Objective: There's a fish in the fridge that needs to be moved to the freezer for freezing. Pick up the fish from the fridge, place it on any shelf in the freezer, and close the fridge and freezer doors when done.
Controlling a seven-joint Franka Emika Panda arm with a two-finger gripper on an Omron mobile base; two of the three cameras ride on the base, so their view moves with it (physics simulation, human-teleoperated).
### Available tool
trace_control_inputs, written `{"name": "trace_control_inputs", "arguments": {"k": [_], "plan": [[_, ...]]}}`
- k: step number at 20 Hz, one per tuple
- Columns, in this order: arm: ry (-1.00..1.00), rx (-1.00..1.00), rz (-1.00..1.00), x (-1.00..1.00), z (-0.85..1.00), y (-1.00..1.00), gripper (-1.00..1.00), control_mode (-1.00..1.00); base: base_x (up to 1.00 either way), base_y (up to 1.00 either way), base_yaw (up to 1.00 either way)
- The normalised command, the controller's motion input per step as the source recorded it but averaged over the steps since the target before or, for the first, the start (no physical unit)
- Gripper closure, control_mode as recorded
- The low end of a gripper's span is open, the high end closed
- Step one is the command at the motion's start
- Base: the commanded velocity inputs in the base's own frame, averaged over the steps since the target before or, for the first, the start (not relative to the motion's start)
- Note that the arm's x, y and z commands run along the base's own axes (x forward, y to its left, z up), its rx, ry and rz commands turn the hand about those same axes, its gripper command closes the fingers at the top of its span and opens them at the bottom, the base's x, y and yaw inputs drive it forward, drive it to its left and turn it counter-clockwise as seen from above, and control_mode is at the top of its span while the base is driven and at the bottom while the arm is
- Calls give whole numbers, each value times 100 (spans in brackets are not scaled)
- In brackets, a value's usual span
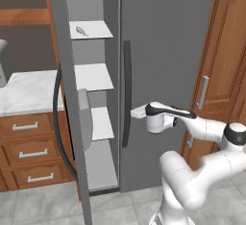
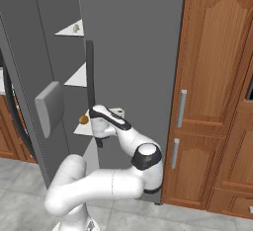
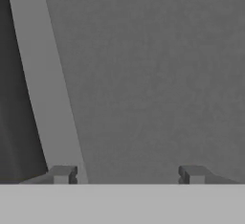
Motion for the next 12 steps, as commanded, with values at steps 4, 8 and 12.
{"name": "trace_control_inputs", "arguments": {"k": [4, 8, 12], "plan": [[4, 0, 0, 90, 4, 0, -100, -100, 0, 0, 0], [4, 0, 0, 75, 3, -5, -100, -100, 0, 0, 0], [-4, 0, 3, -7, 50, -17, -100, -100, 0, 0, 0]]}}
